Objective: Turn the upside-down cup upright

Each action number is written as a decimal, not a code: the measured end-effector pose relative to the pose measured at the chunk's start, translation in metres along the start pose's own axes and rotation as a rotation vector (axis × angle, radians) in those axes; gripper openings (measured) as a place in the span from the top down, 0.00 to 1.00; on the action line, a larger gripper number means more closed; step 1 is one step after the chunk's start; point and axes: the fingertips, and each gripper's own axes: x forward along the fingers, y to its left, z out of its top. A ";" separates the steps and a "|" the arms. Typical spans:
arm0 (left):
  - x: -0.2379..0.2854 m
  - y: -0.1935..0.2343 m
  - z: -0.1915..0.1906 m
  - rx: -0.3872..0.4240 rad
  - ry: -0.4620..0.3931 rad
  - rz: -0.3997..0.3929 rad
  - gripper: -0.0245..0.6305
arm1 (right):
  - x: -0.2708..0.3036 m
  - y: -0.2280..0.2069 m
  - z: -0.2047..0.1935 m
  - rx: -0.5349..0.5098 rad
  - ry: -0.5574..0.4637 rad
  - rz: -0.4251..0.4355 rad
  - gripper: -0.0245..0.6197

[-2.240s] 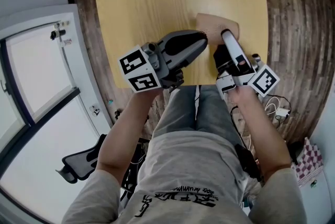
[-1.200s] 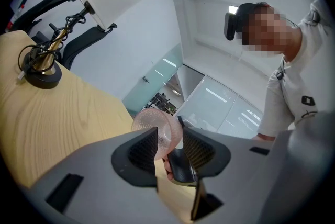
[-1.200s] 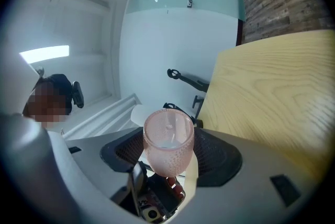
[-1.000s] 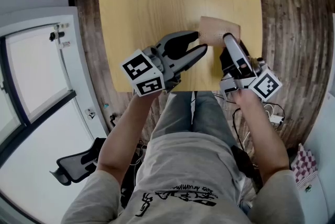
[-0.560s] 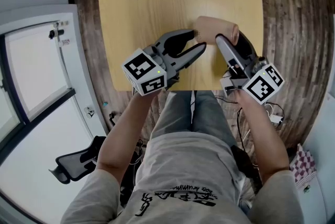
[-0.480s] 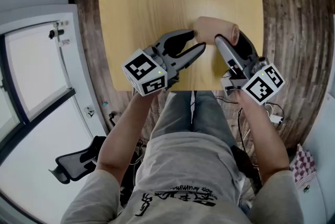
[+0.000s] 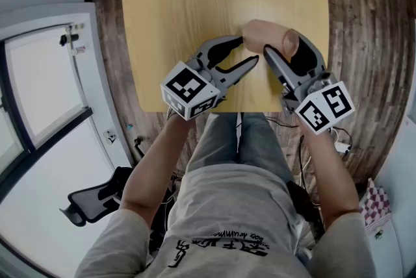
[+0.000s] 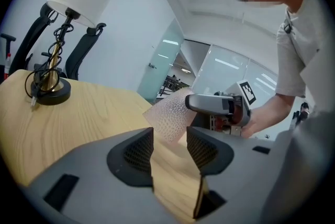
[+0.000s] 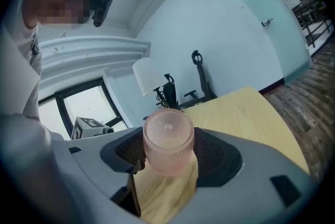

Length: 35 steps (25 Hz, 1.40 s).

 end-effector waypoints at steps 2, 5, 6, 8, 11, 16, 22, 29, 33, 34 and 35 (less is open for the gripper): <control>0.002 0.003 -0.005 0.011 0.026 0.012 0.67 | 0.002 -0.001 -0.002 -0.039 0.024 -0.010 0.49; 0.004 0.006 -0.014 0.030 0.064 0.026 0.67 | 0.005 -0.003 -0.008 -0.087 0.060 -0.029 0.49; 0.005 0.006 -0.017 0.037 0.073 0.029 0.67 | 0.005 -0.003 -0.010 -0.103 0.071 -0.035 0.49; 0.005 0.008 -0.021 0.054 0.092 0.045 0.67 | 0.006 -0.003 -0.013 -0.140 0.094 -0.047 0.49; 0.007 0.012 -0.031 0.095 0.129 0.077 0.67 | 0.007 -0.005 -0.019 -0.190 0.134 -0.069 0.49; 0.010 0.014 -0.041 0.138 0.146 0.085 0.67 | 0.014 -0.009 -0.032 -0.308 0.230 -0.119 0.49; 0.011 0.011 -0.046 0.192 0.159 0.105 0.67 | 0.019 -0.013 -0.048 -0.421 0.338 -0.164 0.49; 0.014 0.009 -0.052 0.222 0.176 0.105 0.67 | 0.022 -0.015 -0.057 -0.528 0.412 -0.198 0.49; 0.014 0.011 -0.054 0.231 0.182 0.106 0.67 | 0.026 -0.017 -0.064 -0.524 0.442 -0.194 0.49; 0.014 0.011 -0.054 0.234 0.183 0.106 0.67 | 0.026 -0.017 -0.065 -0.522 0.447 -0.195 0.49; 0.015 0.010 -0.054 0.235 0.183 0.105 0.67 | 0.026 -0.018 -0.066 -0.522 0.449 -0.196 0.49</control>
